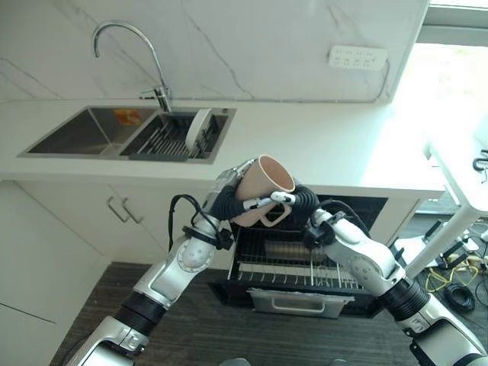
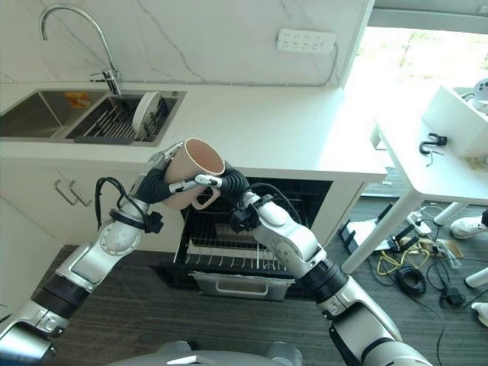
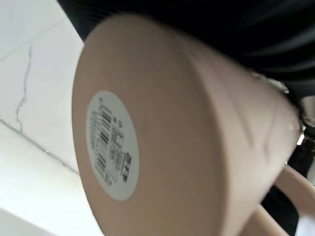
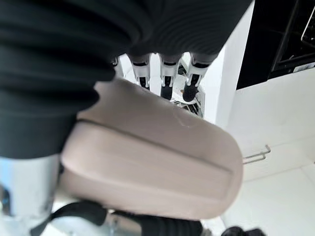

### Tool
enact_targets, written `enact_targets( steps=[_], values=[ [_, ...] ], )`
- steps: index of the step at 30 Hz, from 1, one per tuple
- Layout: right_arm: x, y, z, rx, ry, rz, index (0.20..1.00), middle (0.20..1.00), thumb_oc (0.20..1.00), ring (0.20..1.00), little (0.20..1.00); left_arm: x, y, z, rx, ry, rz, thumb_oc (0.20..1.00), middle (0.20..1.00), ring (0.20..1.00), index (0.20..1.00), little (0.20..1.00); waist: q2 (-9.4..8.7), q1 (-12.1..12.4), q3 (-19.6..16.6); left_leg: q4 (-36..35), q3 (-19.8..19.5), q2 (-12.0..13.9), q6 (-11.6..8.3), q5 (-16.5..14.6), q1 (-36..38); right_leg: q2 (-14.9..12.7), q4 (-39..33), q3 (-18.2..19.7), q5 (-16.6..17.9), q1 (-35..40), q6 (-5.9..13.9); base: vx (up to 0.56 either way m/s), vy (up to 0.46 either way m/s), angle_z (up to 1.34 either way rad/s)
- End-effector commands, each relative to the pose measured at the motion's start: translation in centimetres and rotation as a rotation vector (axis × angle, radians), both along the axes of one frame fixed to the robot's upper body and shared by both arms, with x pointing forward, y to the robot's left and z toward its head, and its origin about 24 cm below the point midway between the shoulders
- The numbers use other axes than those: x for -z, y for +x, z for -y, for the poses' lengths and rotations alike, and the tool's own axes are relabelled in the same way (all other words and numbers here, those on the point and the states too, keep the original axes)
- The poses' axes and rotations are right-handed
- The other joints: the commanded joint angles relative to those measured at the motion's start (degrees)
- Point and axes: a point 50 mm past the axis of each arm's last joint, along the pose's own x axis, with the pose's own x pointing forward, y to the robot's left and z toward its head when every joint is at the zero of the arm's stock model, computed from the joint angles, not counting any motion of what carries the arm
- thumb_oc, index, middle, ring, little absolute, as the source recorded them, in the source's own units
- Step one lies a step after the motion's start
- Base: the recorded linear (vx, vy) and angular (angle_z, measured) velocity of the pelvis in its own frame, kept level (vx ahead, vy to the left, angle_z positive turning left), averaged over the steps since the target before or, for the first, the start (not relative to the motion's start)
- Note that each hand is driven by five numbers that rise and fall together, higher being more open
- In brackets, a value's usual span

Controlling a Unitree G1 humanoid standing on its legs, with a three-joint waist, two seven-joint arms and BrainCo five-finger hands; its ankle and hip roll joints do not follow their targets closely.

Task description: Place the dishes in the dishwasher.

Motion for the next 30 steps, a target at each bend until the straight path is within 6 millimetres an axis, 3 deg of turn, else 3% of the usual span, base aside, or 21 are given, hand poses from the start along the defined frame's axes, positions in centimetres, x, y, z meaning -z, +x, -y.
enact_targets(
  steps=[1, 11, 23, 24, 25, 26, 27, 30],
  values=[
    [-4.0, -3.0, -8.3, -0.331, 0.090, 0.115, 1.000, 1.000, 1.000, 1.000, 1.000, -4.2, -0.7, 7.2, 0.327, 0.097, 0.241, 0.200, 0.200, 0.200, 0.200, 0.200, -1.46, -0.08, 0.12, 4.96, -1.60, 0.91, 0.05, -6.72, -1.65, -1.56, -6.14, 0.09, 1.81, 3.40, 3.24, 0.00, 0.000, 0.00],
    [-4.7, -3.4, -9.0, -0.333, 0.122, 0.126, 1.000, 1.000, 1.000, 1.000, 1.000, -3.4, -1.2, 8.6, 0.378, 0.109, 0.222, 0.200, 0.200, 0.200, 0.200, 0.200, -1.19, -0.47, 0.70, 4.96, -1.46, 1.00, 0.16, -6.89, -1.68, -1.46, -6.14, 0.54, 1.79, 3.14, 3.32, 0.00, 0.000, 0.00],
    [-5.6, -3.6, -9.1, -0.321, 0.212, 0.126, 1.000, 1.000, 1.000, 1.000, 1.000, -2.7, -1.3, 8.7, 0.390, 0.105, 0.186, 0.200, 0.200, 0.200, 0.200, 0.200, -1.00, -0.47, 0.60, 4.96, -1.53, 0.75, 0.36, -7.10, -1.40, -1.46, -6.14, 0.72, 1.65, 3.37, 3.26, 0.00, 0.000, 0.00],
    [-5.8, -3.6, -9.1, -0.321, 0.219, 0.132, 0.912, 0.912, 0.912, 0.912, 0.912, -2.6, -1.3, 8.8, 0.393, 0.105, 0.184, 0.200, 0.200, 0.200, 0.200, 0.200, -1.01, -0.48, 0.62, 4.96, -1.54, 0.73, 0.37, -7.12, -1.38, -1.46, -6.14, 0.75, 1.66, 3.36, 3.27, 0.00, 0.000, 0.00],
    [-5.9, -3.6, -9.1, -0.318, 0.224, 0.140, 0.520, 0.520, 0.520, 0.520, 0.520, -2.6, -1.3, 8.8, 0.394, 0.106, 0.185, 0.200, 0.200, 0.200, 0.200, 0.200, -1.01, -0.50, 0.69, 4.96, -1.56, 0.69, 0.44, -7.15, -1.39, -1.44, -6.14, 0.79, 1.67, 3.35, 3.25, 0.00, 0.000, 0.00],
    [-6.0, -3.7, -9.1, -0.316, 0.225, 0.146, 0.385, 0.385, 0.385, 0.385, 0.385, -2.5, -1.4, 8.8, 0.394, 0.107, 0.184, 0.200, 0.200, 0.200, 0.200, 0.200, -1.01, -0.51, 0.70, 4.96, -1.56, 0.69, 0.45, -7.16, -1.39, -1.43, -6.14, 0.81, 1.66, 3.35, 3.24, 0.00, 0.000, 0.00],
    [-6.1, -3.7, -9.1, -0.315, 0.230, 0.151, 0.200, 0.200, 0.200, 0.200, 0.200, -2.5, -1.4, 8.9, 0.396, 0.106, 0.184, 0.200, 0.200, 0.200, 0.200, 0.200, -0.99, -0.48, 0.74, 4.96, -1.56, 0.69, 0.47, -7.15, -1.40, -1.45, -6.14, 0.81, 1.67, 3.34, 3.24, 0.00, 0.000, 0.00],
    [-6.4, -3.9, -9.2, -0.319, 0.253, 0.155, 0.200, 0.200, 0.200, 0.200, 0.200, -2.5, -1.4, 8.9, 0.400, 0.103, 0.182, 0.200, 0.200, 0.200, 0.200, 0.200, -0.93, -0.47, 0.84, 4.96, -1.65, 0.62, 0.53, -7.17, -1.38, -1.44, -6.14, 0.87, 1.70, 3.31, 3.24, 0.00, 0.000, 0.00]
  ],
)
